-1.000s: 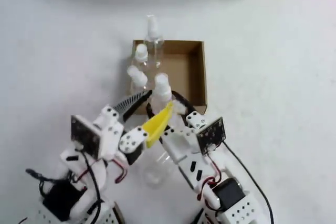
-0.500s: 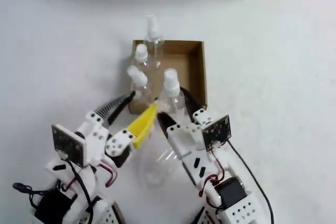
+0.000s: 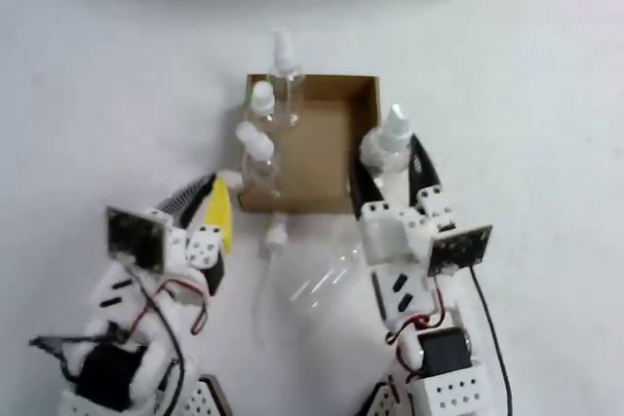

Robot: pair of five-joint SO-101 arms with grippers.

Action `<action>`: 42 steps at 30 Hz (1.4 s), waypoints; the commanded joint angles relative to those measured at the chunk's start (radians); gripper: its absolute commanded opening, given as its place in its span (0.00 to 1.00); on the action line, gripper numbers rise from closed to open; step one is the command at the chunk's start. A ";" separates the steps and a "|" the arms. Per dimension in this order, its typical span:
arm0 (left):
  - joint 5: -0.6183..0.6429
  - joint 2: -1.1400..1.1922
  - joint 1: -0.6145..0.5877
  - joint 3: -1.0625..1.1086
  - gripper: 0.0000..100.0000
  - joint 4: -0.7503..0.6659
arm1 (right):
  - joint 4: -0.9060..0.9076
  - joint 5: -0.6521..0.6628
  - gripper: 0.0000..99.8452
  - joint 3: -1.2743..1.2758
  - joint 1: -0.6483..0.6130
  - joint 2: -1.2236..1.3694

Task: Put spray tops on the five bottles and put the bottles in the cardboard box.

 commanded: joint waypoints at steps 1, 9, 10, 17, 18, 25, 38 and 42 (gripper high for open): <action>-0.003 -0.002 -0.071 0.086 0.02 -0.006 | -0.028 0.003 0.02 -0.063 0.033 -0.012; -0.009 -0.002 -0.229 0.222 0.02 -0.041 | -0.038 0.003 0.02 -0.270 0.061 0.150; -0.009 -0.002 -0.246 0.239 0.02 -0.060 | -0.039 0.002 0.02 -0.301 0.058 0.205; -0.009 -0.002 -0.364 0.344 0.02 -0.152 | -0.300 0.002 0.02 -0.414 0.054 0.575; -0.009 -0.002 -0.377 0.345 0.02 -0.152 | -0.331 0.002 0.02 -0.430 0.054 0.621; -0.009 -0.002 -0.392 0.345 0.02 -0.123 | -0.456 0.002 0.02 -0.539 0.054 0.934; -0.011 -0.002 -0.392 0.345 0.02 -0.120 | -0.783 0.002 0.02 -0.720 -0.015 1.503; -0.011 -0.002 -0.392 0.345 0.02 -0.120 | -0.845 0.006 0.02 -0.802 -0.012 1.678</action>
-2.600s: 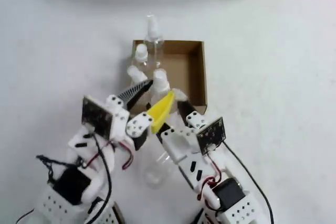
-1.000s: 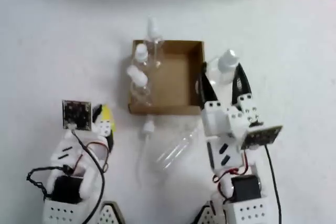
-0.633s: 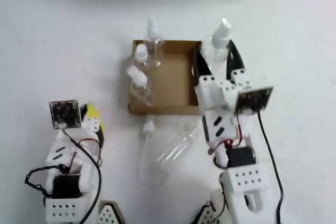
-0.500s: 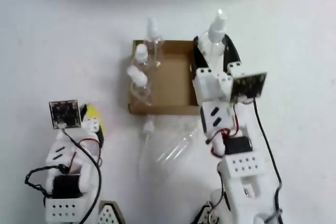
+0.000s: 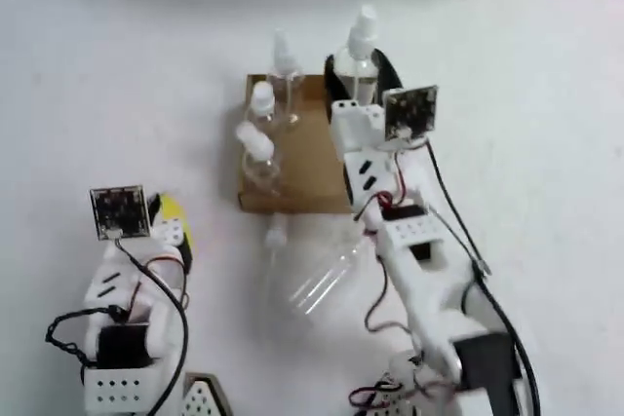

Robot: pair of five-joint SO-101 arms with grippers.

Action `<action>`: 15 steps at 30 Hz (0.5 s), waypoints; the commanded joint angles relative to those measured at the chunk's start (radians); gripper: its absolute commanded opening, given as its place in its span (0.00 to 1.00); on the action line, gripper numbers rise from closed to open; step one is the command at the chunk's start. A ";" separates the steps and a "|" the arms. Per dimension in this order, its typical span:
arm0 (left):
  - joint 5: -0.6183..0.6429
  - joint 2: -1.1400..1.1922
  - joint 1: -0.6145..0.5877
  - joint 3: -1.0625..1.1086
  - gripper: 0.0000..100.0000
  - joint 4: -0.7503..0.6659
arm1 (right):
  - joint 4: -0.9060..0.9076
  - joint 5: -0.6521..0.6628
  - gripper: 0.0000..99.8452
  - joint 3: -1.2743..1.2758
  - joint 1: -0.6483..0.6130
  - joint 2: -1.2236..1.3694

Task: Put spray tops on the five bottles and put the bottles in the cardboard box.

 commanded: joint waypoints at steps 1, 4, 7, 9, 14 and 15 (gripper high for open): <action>-0.011 -0.010 -0.007 0.000 0.02 -0.006 | -0.061 0.008 0.02 -0.117 -0.001 0.125; -0.011 -0.010 -0.007 0.000 0.02 -0.006 | -0.094 0.009 0.02 -0.170 0.016 0.234; -0.011 -0.010 -0.007 0.000 0.02 -0.006 | -0.120 0.009 0.02 -0.230 0.024 0.323; -0.011 -0.010 -0.007 0.000 0.02 -0.006 | -0.119 0.009 0.02 -0.270 0.030 0.372; -0.011 -0.010 -0.007 0.000 0.02 -0.006 | -0.119 0.009 0.02 -0.344 0.033 0.469; -0.011 -0.010 -0.007 0.000 0.02 -0.006 | -0.119 0.009 0.02 -0.354 0.031 0.484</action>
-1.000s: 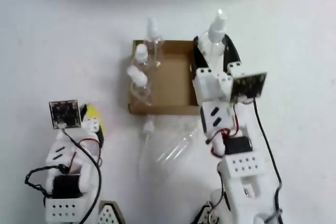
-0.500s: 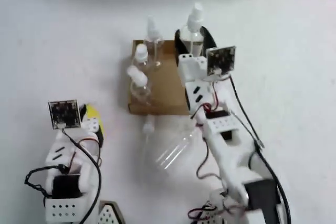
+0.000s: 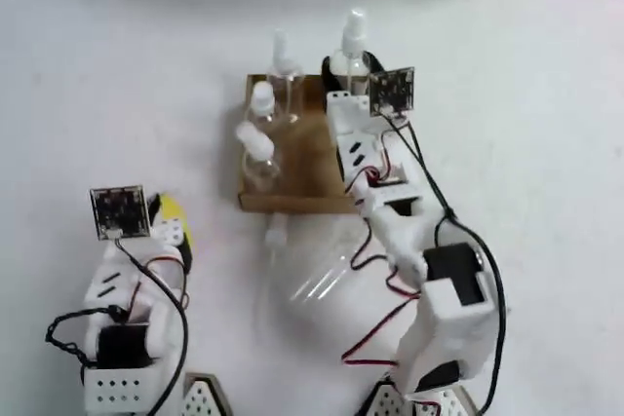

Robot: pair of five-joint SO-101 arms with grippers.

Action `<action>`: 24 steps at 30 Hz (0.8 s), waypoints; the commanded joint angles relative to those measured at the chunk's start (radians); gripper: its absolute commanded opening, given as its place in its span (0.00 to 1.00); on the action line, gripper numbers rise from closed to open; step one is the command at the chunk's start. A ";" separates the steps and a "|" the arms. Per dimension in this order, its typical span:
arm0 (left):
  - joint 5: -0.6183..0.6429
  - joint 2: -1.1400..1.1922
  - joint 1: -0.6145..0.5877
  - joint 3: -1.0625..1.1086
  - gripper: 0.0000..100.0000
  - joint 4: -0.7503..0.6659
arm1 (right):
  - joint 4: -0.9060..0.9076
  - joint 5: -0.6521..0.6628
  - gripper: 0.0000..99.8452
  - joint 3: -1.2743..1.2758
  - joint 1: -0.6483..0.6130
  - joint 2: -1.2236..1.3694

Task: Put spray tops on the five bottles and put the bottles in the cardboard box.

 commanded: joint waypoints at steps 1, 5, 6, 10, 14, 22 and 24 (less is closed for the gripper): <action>-0.011 -0.010 -0.007 0.000 0.02 -0.006 | -0.025 0.011 0.02 -0.080 0.008 0.025; -0.011 -0.010 -0.007 0.000 0.02 -0.006 | -0.025 0.011 0.02 -0.123 0.022 0.074; -0.011 -0.010 -0.007 0.000 0.02 -0.006 | -0.025 0.011 0.02 -0.133 0.027 0.087; -0.011 -0.010 -0.007 0.000 0.02 -0.006 | -0.025 0.011 0.02 -0.170 0.031 0.137; -0.011 -0.010 -0.007 0.000 0.02 -0.006 | -0.025 0.011 0.02 -0.193 0.031 0.183; -0.011 -0.010 -0.007 0.000 0.02 -0.006 | -0.025 0.011 0.02 -0.198 0.031 0.209; -0.011 -0.010 -0.007 0.000 0.02 -0.006 | -0.025 0.011 0.02 -0.195 0.031 0.209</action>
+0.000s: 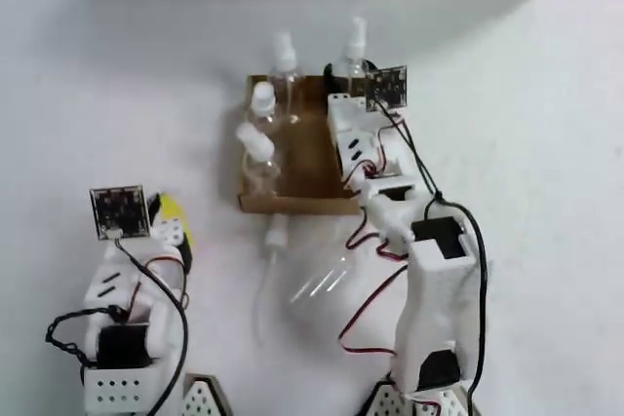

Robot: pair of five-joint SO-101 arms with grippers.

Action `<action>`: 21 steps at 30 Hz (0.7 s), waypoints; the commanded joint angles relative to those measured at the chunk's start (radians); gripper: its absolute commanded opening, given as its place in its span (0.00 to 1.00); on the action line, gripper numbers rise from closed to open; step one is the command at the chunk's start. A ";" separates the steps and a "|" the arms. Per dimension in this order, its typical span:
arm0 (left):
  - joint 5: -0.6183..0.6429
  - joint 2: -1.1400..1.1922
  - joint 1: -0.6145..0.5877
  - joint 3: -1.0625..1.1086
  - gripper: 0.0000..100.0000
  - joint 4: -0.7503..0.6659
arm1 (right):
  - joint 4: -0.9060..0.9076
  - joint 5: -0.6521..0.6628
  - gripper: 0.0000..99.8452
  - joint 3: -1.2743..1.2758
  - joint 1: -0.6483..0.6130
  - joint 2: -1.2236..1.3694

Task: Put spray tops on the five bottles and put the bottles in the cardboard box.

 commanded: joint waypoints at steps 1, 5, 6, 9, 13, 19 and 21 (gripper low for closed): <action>-0.011 -0.010 -0.007 0.000 0.02 -0.006 | -0.025 0.011 0.02 -0.040 0.008 -0.010; -0.011 -0.010 -0.007 0.000 0.02 -0.006 | -0.027 0.011 0.02 -0.048 0.008 0.025; -0.011 -0.010 -0.007 0.000 0.02 -0.006 | -0.035 0.011 0.02 -0.048 0.008 0.030; -0.011 -0.010 -0.007 0.000 0.02 -0.006 | -0.101 0.011 0.02 -0.044 0.004 0.045; -0.011 -0.010 -0.007 0.000 0.02 -0.006 | -0.114 0.011 0.01 -0.040 0.004 0.062; -0.011 -0.010 -0.007 0.000 0.02 -0.006 | -0.117 0.011 0.01 -0.015 0.007 0.067; -0.011 -0.010 -0.007 0.000 0.02 -0.005 | -0.119 0.011 0.01 0.005 -0.001 0.062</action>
